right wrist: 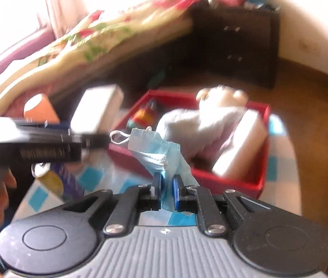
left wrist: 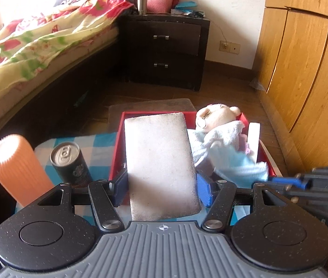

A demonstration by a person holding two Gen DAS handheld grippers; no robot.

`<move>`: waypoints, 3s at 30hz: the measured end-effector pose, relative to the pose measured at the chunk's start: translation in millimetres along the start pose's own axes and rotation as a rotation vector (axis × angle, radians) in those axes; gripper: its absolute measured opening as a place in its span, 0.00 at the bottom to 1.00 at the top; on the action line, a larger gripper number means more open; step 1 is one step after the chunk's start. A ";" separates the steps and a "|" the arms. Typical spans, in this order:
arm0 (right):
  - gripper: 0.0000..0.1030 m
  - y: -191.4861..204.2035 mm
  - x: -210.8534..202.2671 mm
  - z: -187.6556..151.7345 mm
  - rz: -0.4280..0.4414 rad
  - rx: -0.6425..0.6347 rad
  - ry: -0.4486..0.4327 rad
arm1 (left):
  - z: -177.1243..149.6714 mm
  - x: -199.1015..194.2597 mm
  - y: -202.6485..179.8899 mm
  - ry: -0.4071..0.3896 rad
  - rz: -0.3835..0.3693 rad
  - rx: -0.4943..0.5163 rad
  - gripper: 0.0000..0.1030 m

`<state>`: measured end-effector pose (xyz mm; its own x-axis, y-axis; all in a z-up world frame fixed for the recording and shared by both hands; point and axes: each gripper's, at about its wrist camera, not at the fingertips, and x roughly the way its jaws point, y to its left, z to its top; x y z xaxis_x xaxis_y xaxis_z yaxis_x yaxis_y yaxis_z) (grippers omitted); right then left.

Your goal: Organize soft objects

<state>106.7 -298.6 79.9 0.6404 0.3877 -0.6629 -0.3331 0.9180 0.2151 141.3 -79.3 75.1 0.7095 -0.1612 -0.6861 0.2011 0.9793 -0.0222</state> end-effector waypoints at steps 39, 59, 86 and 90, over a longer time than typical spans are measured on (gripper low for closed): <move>0.60 -26.5 74.3 90.4 -0.236 0.039 0.120 | 57.3 93.2 14.9 0.211 0.071 -0.033 0.79; 0.61 -3.1 -13.2 18.3 -0.187 0.105 -0.014 | 0.5 22.8 -2.3 0.159 0.013 -0.038 0.86; 0.61 28.8 -38.0 -46.5 -0.251 0.114 -0.132 | -59.6 -23.8 26.1 0.047 0.004 -0.163 0.88; 0.61 29.5 -36.3 -47.1 -0.251 0.117 -0.132 | -60.7 -25.0 25.4 0.036 0.030 -0.158 0.88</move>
<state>41.0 -289.6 76.5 0.7797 0.1484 -0.6083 -0.0762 0.9868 0.1430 87.6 -42.9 47.6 0.6885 -0.1304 -0.7134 0.0696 0.9910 -0.1140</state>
